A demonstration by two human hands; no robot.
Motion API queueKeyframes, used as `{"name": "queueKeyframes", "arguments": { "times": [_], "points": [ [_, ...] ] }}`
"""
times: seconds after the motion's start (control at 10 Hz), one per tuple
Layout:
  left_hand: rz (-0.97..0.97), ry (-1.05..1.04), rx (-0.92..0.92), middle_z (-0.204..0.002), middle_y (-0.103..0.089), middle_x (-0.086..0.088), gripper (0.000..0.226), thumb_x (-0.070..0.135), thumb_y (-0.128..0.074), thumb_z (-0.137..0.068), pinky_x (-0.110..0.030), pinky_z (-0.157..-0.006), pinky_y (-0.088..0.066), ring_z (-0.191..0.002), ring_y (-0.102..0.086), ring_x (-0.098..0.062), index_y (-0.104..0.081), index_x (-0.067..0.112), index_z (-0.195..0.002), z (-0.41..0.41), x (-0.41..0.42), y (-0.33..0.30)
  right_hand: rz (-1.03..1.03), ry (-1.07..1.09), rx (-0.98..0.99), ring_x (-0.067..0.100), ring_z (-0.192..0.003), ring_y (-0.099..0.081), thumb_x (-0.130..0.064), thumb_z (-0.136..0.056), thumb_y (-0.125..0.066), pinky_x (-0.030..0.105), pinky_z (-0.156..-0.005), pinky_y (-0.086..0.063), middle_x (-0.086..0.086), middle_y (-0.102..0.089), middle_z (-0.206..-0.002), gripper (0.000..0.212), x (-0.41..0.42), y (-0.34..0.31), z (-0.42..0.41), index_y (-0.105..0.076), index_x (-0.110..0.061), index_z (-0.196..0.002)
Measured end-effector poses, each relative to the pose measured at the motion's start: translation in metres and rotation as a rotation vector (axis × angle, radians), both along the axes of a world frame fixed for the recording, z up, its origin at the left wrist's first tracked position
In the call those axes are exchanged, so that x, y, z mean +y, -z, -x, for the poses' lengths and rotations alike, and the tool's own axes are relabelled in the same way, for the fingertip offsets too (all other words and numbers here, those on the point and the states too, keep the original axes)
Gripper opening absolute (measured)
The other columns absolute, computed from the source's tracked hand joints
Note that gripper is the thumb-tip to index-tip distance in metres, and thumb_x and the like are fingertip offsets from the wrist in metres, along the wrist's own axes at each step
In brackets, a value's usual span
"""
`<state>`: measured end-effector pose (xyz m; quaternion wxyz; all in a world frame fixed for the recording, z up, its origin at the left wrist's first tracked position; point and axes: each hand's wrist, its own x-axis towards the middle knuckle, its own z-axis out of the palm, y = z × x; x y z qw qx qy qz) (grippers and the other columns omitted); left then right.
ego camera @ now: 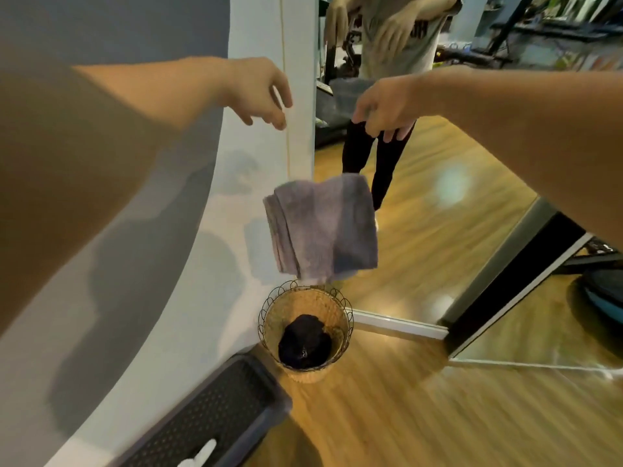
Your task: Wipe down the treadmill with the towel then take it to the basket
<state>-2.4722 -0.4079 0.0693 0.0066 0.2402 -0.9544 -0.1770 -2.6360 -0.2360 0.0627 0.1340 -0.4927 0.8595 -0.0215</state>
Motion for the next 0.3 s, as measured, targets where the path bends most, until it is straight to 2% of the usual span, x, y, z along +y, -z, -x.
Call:
{"name": "queueKeyframes", "arguments": {
  "times": [0.1,0.2,0.3],
  "points": [
    [0.051,-0.042,-0.011,-0.116,-0.068,-0.007,0.035,0.022,-0.072,-0.089,-0.038,-0.082,-0.057,-0.101,-0.065,-0.024,-0.065,0.014,-0.122,0.011,-0.019,0.014,0.088,-0.007,0.006,0.027,-0.086,-0.067,-0.011,-0.094,-0.056,0.034,-0.068,-0.056,0.007,-0.062,-0.094,0.045,-0.02,0.015,0.015,-0.054,-0.018,-0.138],
    [0.06,-0.055,-0.017,-0.113,-0.069,-0.009,0.031,0.024,-0.068,-0.09,-0.036,-0.081,-0.056,-0.101,-0.065,-0.025,-0.067,0.015,-0.12,0.02,-0.028,0.02,0.084,-0.007,0.053,0.021,-0.074,-0.06,-0.014,-0.097,-0.051,0.028,-0.059,-0.048,0.001,-0.056,-0.085,0.042,-0.029,0.021,0.02,-0.054,-0.017,-0.138],
    [0.083,-0.052,-0.04,-0.106,-0.07,-0.009,0.025,0.026,-0.065,-0.092,-0.035,-0.078,-0.055,-0.089,-0.065,-0.021,-0.069,0.017,-0.115,0.027,-0.037,0.029,0.062,-0.012,0.101,0.023,-0.075,-0.059,-0.018,-0.097,-0.051,0.031,-0.066,-0.05,0.006,-0.061,-0.089,0.034,-0.04,0.029,0.024,-0.06,-0.016,-0.13]
  ]
}}
